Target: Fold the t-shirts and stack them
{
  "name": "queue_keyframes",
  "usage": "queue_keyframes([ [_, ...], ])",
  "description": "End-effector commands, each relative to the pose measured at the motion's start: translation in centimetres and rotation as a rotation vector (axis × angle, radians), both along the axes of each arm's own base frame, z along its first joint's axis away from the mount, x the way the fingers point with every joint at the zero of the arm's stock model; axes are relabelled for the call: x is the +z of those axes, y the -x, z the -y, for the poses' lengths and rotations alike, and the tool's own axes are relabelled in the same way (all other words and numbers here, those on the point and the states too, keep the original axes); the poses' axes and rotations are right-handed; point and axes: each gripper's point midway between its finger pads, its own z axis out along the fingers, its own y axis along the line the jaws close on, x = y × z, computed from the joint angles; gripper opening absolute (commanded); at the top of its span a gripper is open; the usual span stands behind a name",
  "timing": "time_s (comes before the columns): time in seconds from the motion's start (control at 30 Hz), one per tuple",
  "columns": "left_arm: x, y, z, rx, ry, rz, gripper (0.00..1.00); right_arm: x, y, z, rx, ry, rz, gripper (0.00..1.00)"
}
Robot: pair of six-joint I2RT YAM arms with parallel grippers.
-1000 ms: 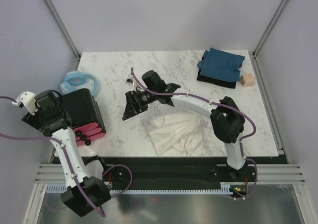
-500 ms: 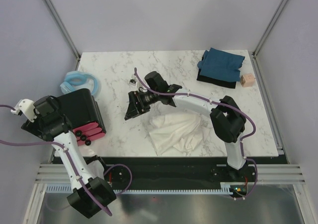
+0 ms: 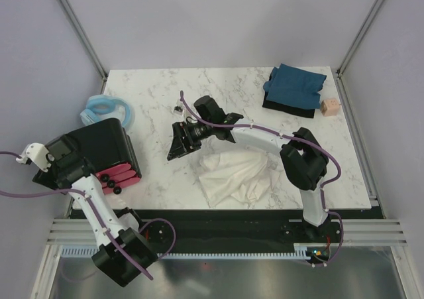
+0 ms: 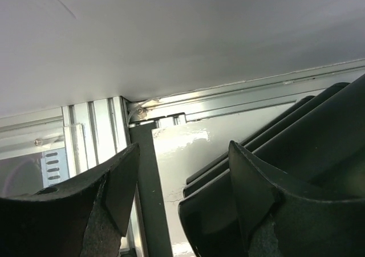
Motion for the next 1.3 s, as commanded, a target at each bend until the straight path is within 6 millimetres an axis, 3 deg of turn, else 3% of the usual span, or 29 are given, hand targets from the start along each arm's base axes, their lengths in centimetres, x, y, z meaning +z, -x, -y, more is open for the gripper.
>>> queue_keyframes([
  [0.0,-2.1,-0.9,0.9,-0.003,0.103,0.056,0.71,3.5,-0.4,0.0,0.006,-0.082,0.074,0.85],
  [0.1,-4.5,-2.6,2.0,-0.093,0.186,0.087,0.71,3.7,-0.8,-0.1,0.003,-0.086,0.073,0.86],
  [0.23,-6.2,-4.2,4.0,-0.155,0.304,0.152,0.64,3.9,-1.3,-0.1,-0.004,-0.09,0.075,0.85],
  [0.53,-7.0,-5.1,5.2,-0.127,0.462,0.136,0.56,4.6,-2.7,-0.2,-0.019,-0.103,0.085,0.85],
  [0.7,-5.4,-5.2,5.0,-0.115,0.41,0.16,0.56,4.3,-2.8,0.1,-0.024,-0.098,0.087,0.85],
  [0.83,-4.6,-5.3,4.8,-0.103,0.376,0.168,0.55,2.9,-2.9,0.4,-0.038,-0.067,0.069,0.85],
  [1.0,-4.1,-7.6,6.0,-0.156,0.348,0.149,0.55,0.7,-3.4,0.9,-0.088,0.001,0.07,0.85],
  [1.07,-4.3,-8.6,6.3,-0.16,0.358,0.148,0.55,-0.1,-4.4,0.6,-0.12,0.038,0.085,0.85],
  [1.1,-4.4,-9.0,6.3,-0.153,0.36,0.151,0.55,-1.7,-4.6,0.5,-0.12,0.075,0.074,0.84],
  [1.13,-4.8,-9.7,6.7,-0.171,0.367,0.132,0.55,-1.3,-5.4,0.1,-0.13,0.07,0.092,0.83],
  [1.17,-4.3,-10.2,6.8,-0.183,0.358,0.132,0.55,-2.6,-5.9,-0.3,-0.14,0.094,0.09,0.83],
  [1.23,-4.1,-11.0,7.2,-0.206,0.338,0.114,0.56,-2.2,-7.1,-1.2,-0.147,0.078,0.118,0.84],
  [1.27,-3.8,-11.1,7.0,-0.204,0.329,0.114,0.56,-3.0,-7.7,-1.4,-0.161,0.092,0.119,0.84],
])
